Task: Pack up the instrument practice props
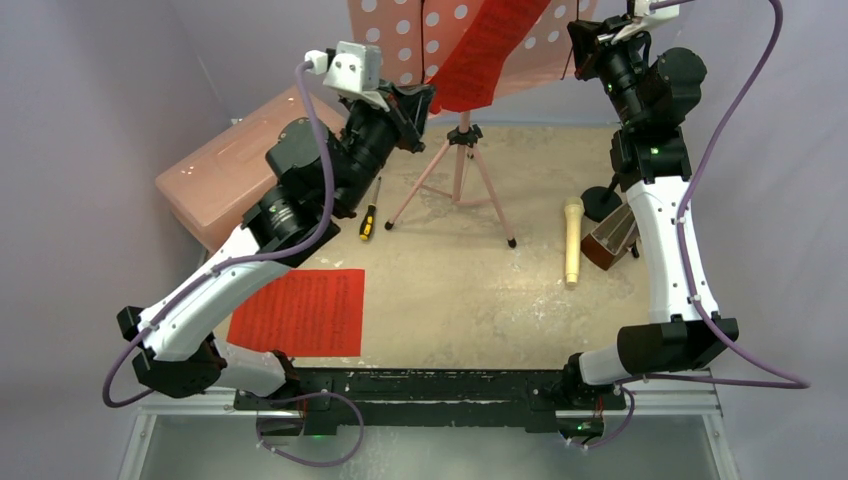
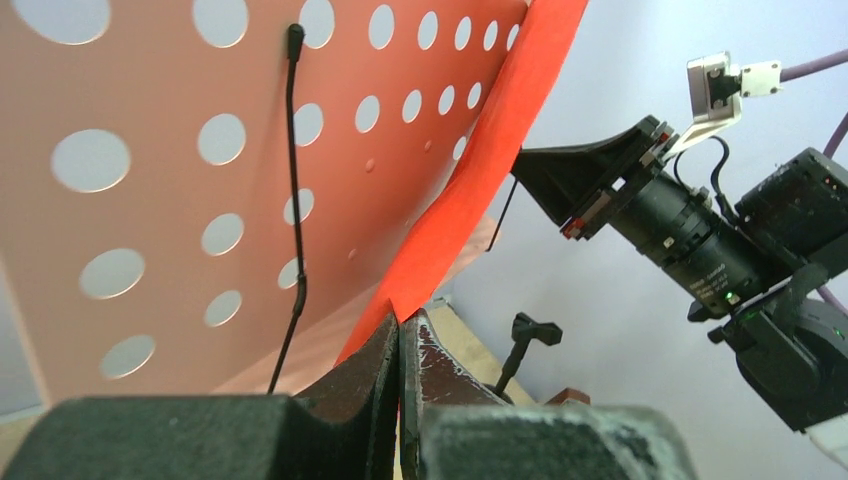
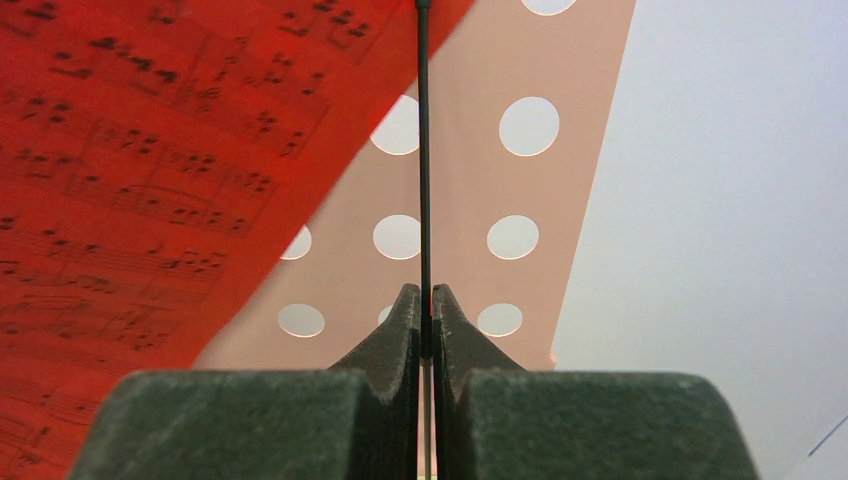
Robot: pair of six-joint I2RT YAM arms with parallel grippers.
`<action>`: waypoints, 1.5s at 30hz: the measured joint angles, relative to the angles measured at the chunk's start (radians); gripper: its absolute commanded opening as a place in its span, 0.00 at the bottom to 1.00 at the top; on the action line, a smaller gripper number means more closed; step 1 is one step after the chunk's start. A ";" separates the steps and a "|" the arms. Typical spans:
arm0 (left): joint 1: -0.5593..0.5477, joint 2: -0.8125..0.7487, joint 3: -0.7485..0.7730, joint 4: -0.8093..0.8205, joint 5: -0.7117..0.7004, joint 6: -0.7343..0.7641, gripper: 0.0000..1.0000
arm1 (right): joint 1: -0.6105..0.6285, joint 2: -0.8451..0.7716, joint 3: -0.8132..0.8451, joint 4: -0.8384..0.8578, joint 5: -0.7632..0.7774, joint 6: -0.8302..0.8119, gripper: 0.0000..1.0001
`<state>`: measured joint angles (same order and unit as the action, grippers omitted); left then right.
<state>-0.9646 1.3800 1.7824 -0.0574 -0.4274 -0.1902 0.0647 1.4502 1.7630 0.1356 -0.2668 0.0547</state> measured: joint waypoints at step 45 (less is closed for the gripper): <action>0.000 -0.238 0.082 -0.918 0.140 0.010 0.00 | 0.034 -0.518 -0.791 0.391 -0.140 0.102 0.98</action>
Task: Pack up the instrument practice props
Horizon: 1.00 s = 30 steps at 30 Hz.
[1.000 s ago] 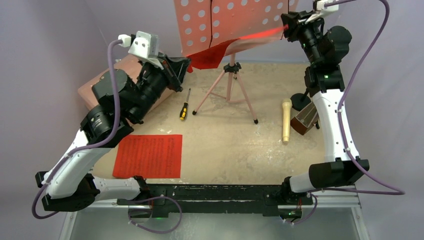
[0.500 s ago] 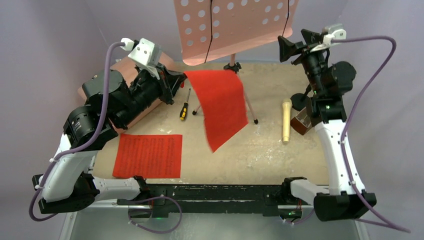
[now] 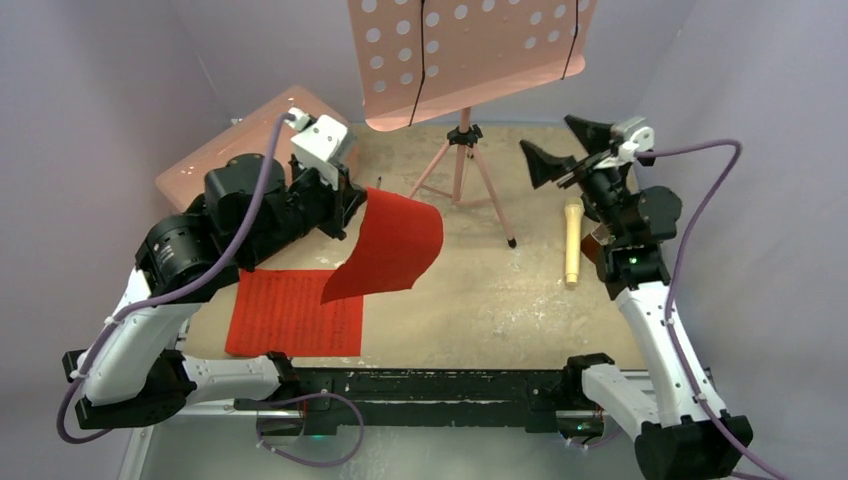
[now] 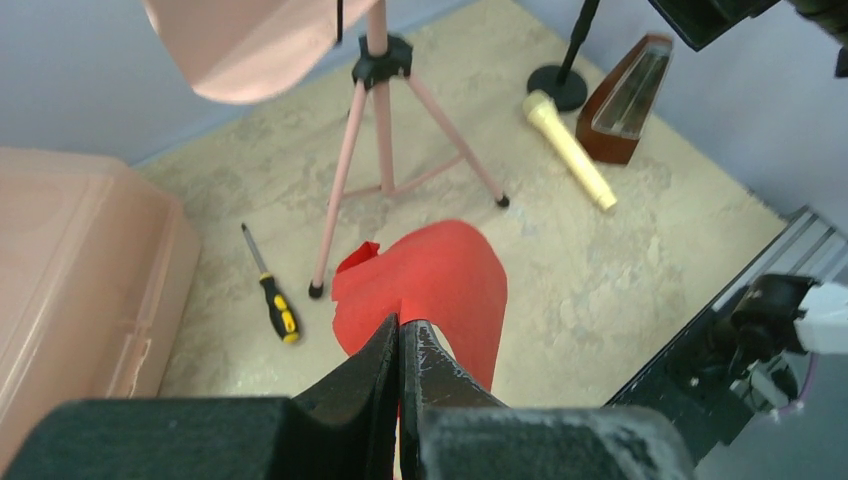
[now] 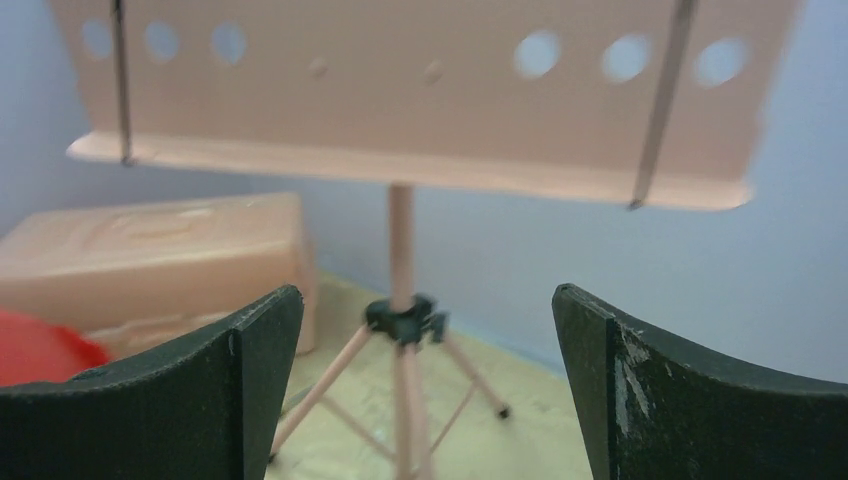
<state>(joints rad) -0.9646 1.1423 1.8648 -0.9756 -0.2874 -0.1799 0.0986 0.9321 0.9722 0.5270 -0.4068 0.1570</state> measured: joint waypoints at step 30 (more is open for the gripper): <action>0.039 0.084 -0.459 0.024 -0.053 -0.045 0.00 | 0.890 0.051 -0.741 0.346 0.402 -0.074 0.98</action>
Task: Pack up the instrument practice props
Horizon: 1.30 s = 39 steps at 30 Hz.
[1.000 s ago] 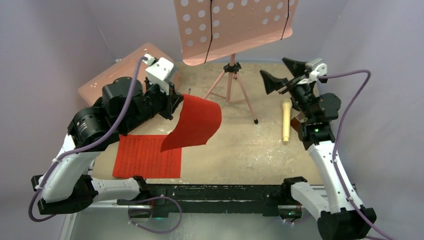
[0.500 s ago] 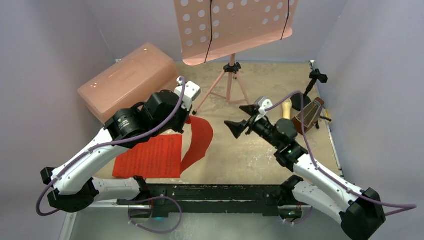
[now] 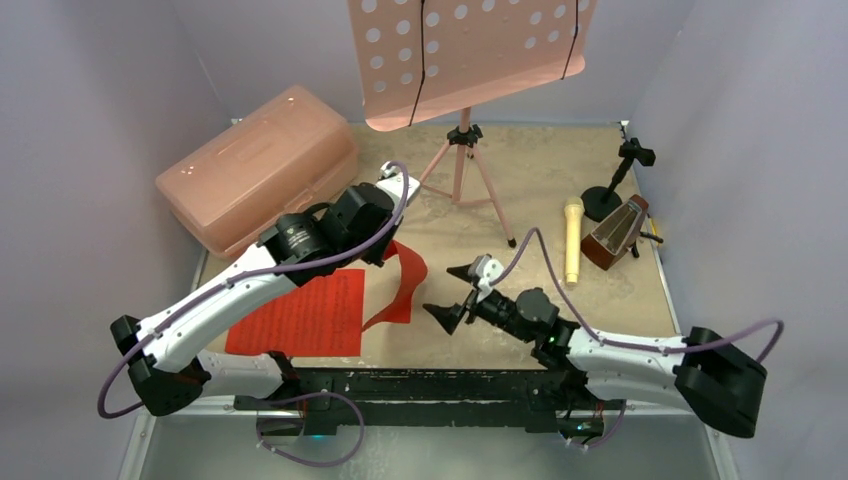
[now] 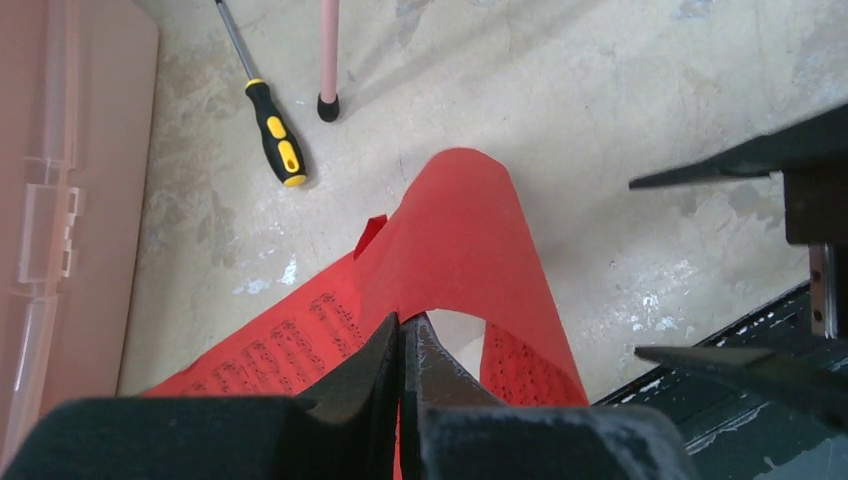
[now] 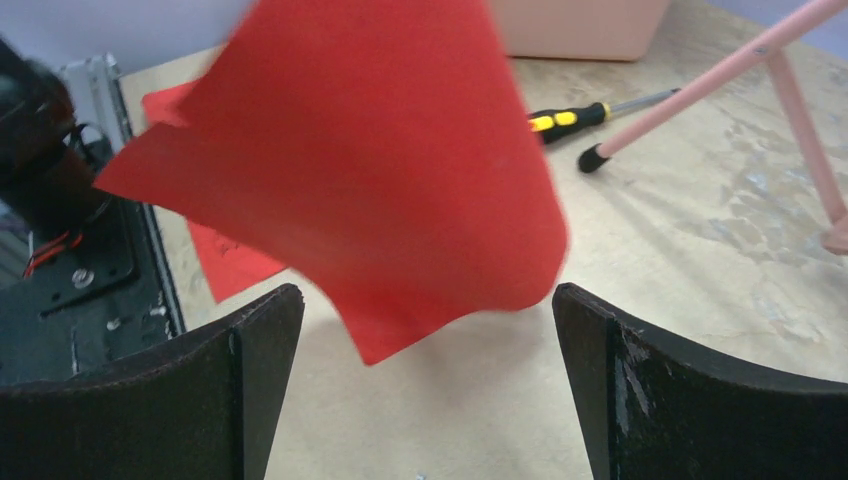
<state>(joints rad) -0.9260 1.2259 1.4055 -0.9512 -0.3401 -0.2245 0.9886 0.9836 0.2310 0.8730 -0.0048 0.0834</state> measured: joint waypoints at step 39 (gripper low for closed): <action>0.297 0.080 -0.031 0.142 0.200 0.005 0.00 | 0.375 0.862 0.151 0.650 0.321 -0.391 0.98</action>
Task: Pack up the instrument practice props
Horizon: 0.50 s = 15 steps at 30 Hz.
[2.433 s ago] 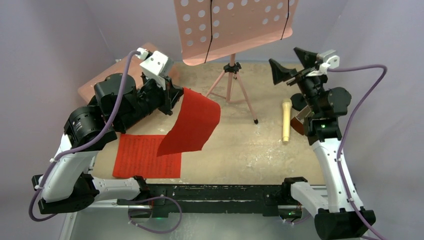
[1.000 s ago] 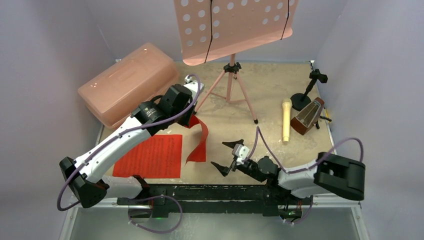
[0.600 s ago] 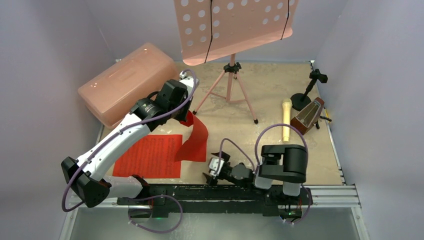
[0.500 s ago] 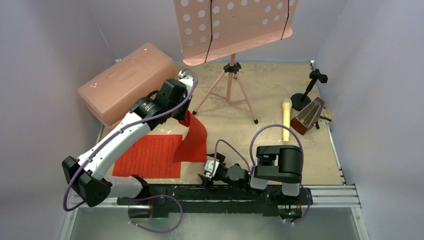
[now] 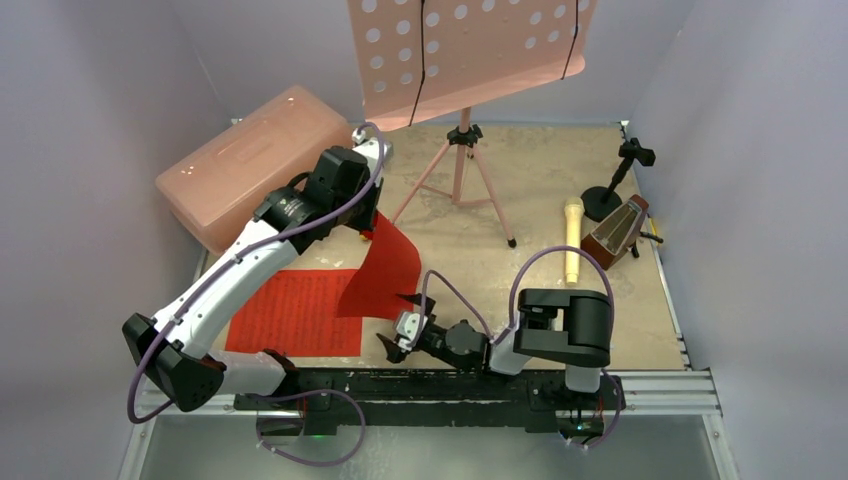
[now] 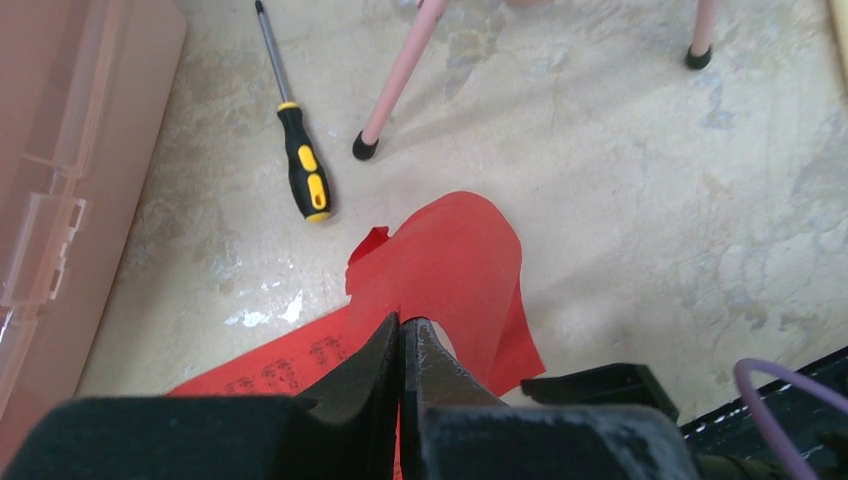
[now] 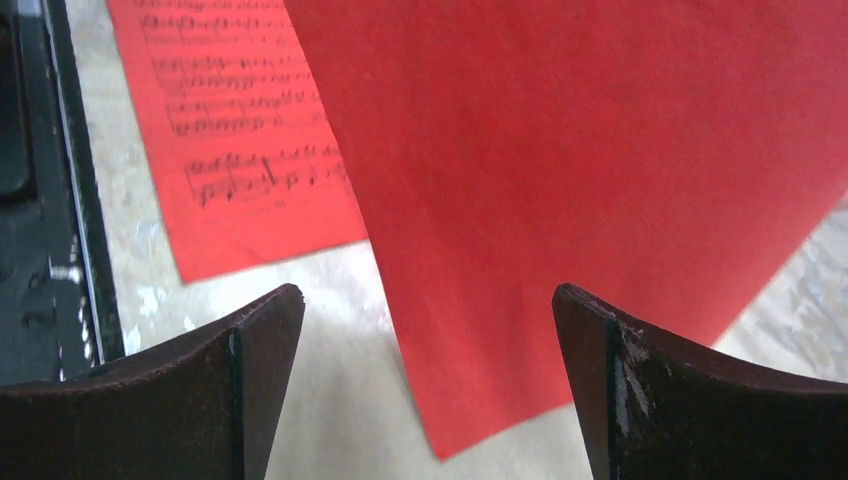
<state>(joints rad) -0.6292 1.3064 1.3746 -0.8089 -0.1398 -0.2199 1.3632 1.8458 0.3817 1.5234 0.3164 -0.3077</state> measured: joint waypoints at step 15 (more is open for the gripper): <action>0.000 0.000 0.087 -0.030 0.032 -0.051 0.00 | 0.011 0.095 0.206 0.000 0.151 -0.171 0.98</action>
<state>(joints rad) -0.6296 1.3064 1.4620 -0.8391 -0.1081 -0.2714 1.3746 1.9411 0.5880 1.5238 0.4675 -0.4786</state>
